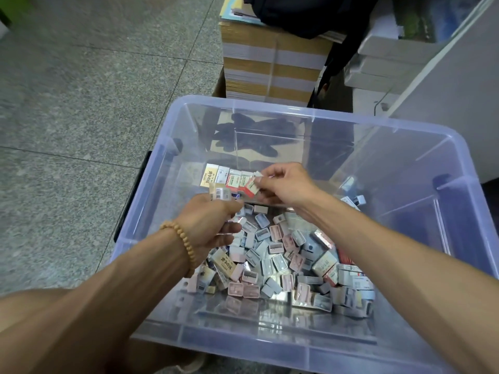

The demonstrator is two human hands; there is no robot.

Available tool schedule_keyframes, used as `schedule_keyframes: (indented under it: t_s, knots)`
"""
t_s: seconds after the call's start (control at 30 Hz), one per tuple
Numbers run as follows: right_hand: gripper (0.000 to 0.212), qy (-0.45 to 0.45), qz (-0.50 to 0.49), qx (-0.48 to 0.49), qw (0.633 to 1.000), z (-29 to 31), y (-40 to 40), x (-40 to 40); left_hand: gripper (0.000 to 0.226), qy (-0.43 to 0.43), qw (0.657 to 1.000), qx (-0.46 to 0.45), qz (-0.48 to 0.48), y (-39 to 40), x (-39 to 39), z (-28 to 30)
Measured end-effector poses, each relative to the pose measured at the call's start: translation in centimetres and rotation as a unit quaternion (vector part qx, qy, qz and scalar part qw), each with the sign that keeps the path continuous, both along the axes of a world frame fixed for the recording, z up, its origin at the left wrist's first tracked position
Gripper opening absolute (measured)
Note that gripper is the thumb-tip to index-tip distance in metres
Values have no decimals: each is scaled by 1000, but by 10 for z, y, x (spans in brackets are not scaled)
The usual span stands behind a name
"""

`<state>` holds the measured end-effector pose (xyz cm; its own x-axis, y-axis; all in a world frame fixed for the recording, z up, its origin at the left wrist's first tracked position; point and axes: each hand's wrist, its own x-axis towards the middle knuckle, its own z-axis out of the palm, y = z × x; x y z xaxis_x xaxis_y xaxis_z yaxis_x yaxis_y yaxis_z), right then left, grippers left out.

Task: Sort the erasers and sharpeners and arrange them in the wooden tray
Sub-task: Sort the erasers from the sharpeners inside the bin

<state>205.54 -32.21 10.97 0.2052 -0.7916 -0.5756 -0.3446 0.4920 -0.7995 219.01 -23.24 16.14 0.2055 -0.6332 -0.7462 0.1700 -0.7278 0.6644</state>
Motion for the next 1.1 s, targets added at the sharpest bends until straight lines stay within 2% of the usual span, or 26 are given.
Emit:
schedule_keyframes:
  t_s: [0.17,0.23,0.27,0.43,0.5,0.57,0.63,0.67,0.77,0.83,0.9,1.0,1.1]
  knots:
    - [8,105,21,-89,990,-20,-11,19,5,48,999,3,-3,0,0,1]
    - [2,129,21,-127,983,-22,-8,20,2,73,997,0,-9,0,-1,3]
    - [8,147,28,-151,977,-22,-5,19,2,82,997,-2,-8,0,-1,3]
    - [23,190,94,-282,936,-23,7,15,12,95,995,-14,7,0,-1,3]
    - [22,225,159,-321,906,-24,8,16,13,84,996,-19,4,1,0,3]
    - [18,243,191,-331,891,-23,5,16,16,77,997,-26,10,1,1,1]
    - [16,223,172,-308,909,-20,4,14,20,75,996,-32,26,1,2,-1]
    - [14,189,138,-282,931,-15,4,11,22,74,996,-34,32,0,2,-1]
    - [13,0,51,-113,992,9,12,-3,22,97,993,-30,55,-3,0,-1]
    - [12,-82,112,-27,990,23,20,-17,22,132,990,-25,50,-4,-2,-1]
    - [19,-98,150,-6,984,25,27,-28,21,163,986,-22,5,-6,-5,1]
    - [15,-106,106,32,988,21,31,-38,21,166,985,-3,-37,-7,-14,2]
    - [7,-121,9,87,989,14,24,-43,23,110,993,26,-24,-9,-17,-3]
